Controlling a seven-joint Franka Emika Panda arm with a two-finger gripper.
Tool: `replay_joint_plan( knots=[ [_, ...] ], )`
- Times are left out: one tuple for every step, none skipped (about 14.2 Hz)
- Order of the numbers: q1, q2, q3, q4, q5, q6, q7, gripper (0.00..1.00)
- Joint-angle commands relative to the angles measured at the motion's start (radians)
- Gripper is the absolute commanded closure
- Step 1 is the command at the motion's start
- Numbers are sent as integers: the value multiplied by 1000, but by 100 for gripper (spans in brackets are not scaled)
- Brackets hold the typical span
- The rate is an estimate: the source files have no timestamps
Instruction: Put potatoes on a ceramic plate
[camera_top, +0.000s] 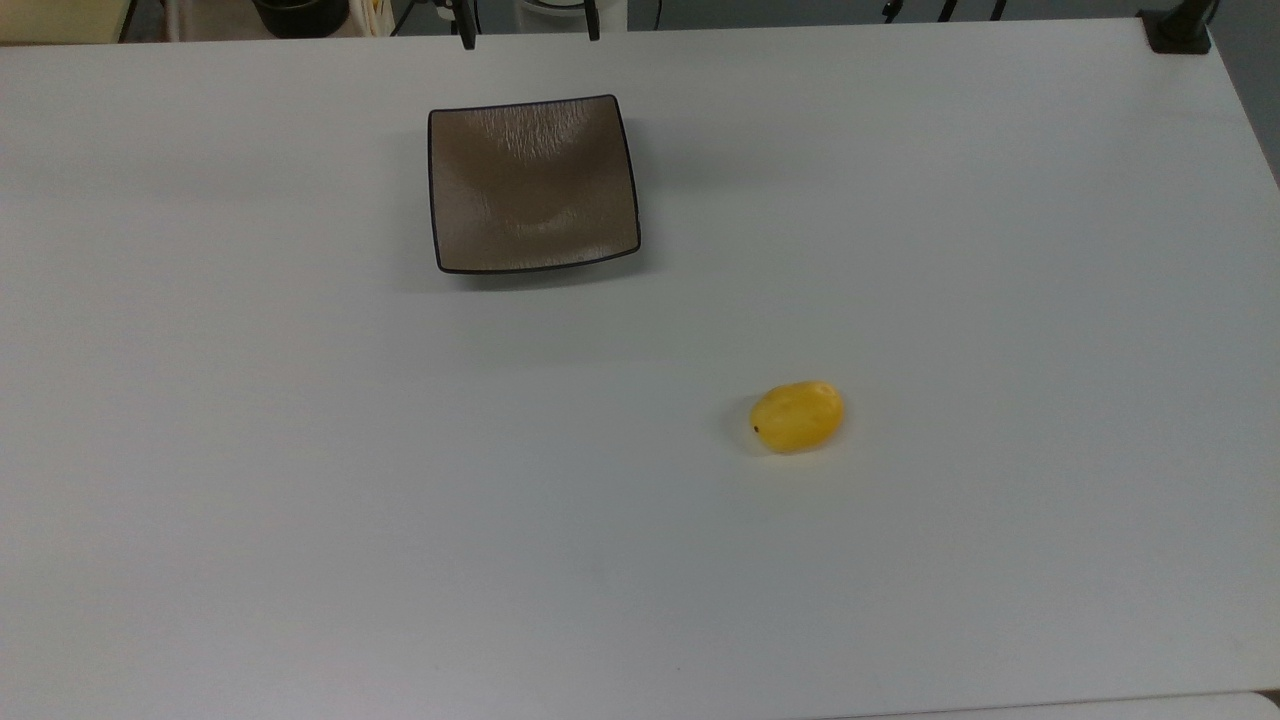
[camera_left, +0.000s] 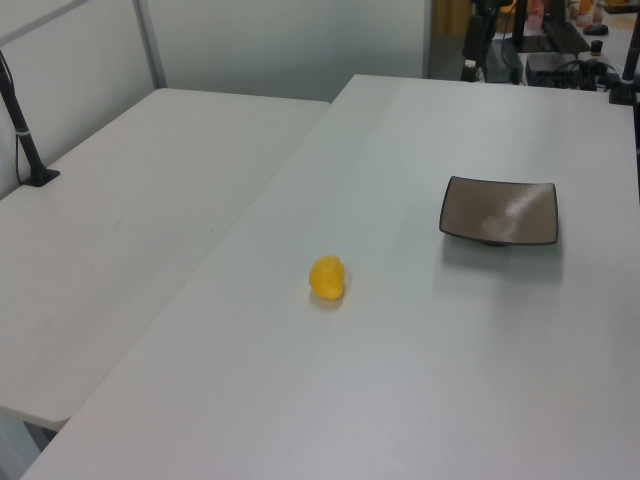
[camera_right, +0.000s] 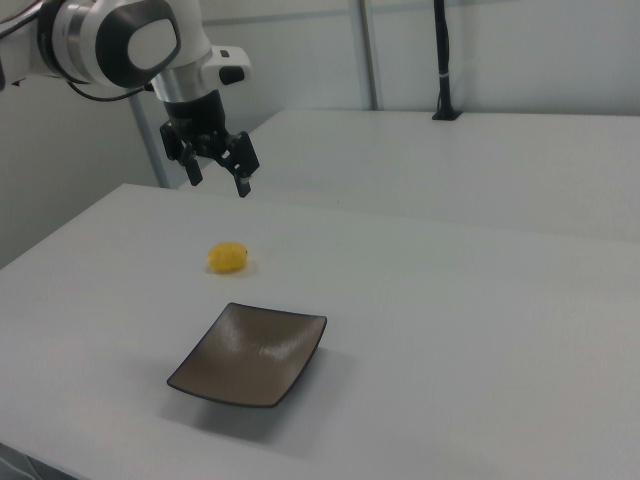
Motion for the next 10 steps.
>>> replay_joint_plan(
  knots=[
    [19, -12, -22, -18, 15, 24, -17, 0],
    [19, -12, -22, -18, 12, 25, -17, 0],
    [19, -12, -22, -18, 12, 24, -16, 0],
    [19, -12, -22, -18, 12, 23, -14, 0],
    [19, -12, -22, -18, 12, 23, -14, 0],
    [18, -12, -22, -18, 15, 23, -14, 0],
    [18, -12, -22, -17, 15, 23, -14, 0],
    [18, -12, -22, -18, 12, 22, -14, 0],
    [18, -11, -22, -18, 12, 20, -14, 0],
    [15, -5, -22, -18, 12, 20, -13, 0]
  ],
)
